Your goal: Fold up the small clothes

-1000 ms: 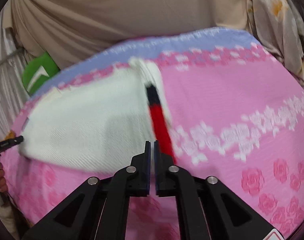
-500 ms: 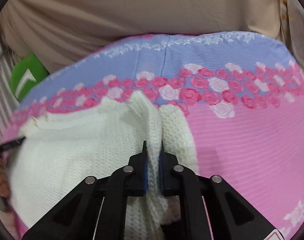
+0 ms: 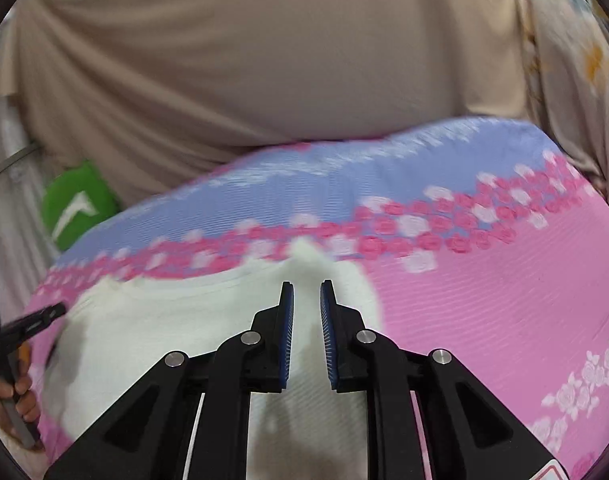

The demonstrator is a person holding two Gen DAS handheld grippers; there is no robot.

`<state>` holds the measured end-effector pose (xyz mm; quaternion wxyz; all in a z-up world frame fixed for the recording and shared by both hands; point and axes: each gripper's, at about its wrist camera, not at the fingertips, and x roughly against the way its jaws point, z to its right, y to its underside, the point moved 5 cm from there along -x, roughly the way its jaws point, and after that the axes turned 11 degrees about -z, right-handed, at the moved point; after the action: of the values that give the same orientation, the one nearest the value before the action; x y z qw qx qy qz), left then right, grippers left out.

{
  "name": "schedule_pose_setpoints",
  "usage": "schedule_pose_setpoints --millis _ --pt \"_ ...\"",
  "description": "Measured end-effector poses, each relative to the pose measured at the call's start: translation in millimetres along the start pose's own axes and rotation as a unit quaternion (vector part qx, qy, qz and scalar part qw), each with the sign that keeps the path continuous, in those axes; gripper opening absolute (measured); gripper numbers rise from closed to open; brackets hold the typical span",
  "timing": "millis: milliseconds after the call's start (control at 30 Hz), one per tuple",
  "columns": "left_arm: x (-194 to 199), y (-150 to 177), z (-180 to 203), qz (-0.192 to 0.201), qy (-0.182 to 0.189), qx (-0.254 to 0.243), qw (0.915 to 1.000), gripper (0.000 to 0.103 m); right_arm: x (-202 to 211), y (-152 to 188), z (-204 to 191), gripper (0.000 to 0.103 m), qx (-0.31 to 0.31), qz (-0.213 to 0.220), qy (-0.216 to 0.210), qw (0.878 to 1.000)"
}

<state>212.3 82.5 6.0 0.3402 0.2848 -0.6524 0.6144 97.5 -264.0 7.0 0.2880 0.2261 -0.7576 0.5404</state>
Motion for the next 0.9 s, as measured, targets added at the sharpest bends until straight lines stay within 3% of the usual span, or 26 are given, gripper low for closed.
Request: schedule_pose_setpoints --millis 100,167,233,300,400,467,500,600,667,733,833,900 --pt "25.1 32.1 17.8 -0.006 0.034 -0.014 0.9993 0.036 0.9 45.3 -73.6 0.014 0.081 -0.039 -0.067 0.994" --pt "21.7 55.6 35.9 -0.033 0.053 -0.030 0.9976 0.036 -11.1 84.2 -119.3 0.011 0.126 -0.082 -0.111 0.982" --pt "9.1 79.2 45.3 -0.062 0.051 -0.037 0.9961 0.036 -26.1 116.4 -143.8 0.007 0.152 -0.118 -0.124 0.973" --pt "-1.5 93.4 37.6 -0.075 0.035 -0.033 0.9960 0.038 -35.4 130.3 -136.6 0.005 0.160 -0.124 -0.083 0.976" --pt "4.2 102.9 4.3 -0.071 0.002 -0.009 0.9974 0.038 -28.6 131.0 -79.1 0.000 0.095 -0.128 -0.050 0.986" --pt "6.9 109.6 -24.8 -0.070 -0.027 0.012 0.9971 0.033 -14.0 131.3 -28.4 0.000 0.060 -0.117 0.006 0.991" --pt "4.6 113.8 -36.3 -0.079 -0.014 0.022 0.9965 0.028 -8.1 132.9 -8.3 0.000 0.041 -0.117 0.009 0.992" --pt "7.1 118.8 -51.2 -0.088 0.018 0.042 0.9951 0.025 9.9 133.8 32.1 0.000 -0.003 -0.113 0.026 0.993" --pt "19.0 117.5 -48.1 -0.086 0.033 0.053 0.9943 0.025 25.1 129.5 30.8 0.002 -0.006 -0.095 0.051 0.994" --pt "34.3 113.9 -41.9 -0.072 0.048 0.052 0.9949 0.030 36.3 119.9 7.8 0.004 0.005 -0.076 0.018 0.997" --pt "58.2 104.7 -38.7 -0.042 0.037 0.048 0.9973 0.043 42.9 107.3 -47.3 0.004 0.060 -0.061 -0.020 0.996" --pt "62.9 100.2 -44.6 -0.038 0.032 0.057 0.9971 0.044 33.8 102.0 -91.8 0.004 0.094 -0.065 -0.064 0.991"
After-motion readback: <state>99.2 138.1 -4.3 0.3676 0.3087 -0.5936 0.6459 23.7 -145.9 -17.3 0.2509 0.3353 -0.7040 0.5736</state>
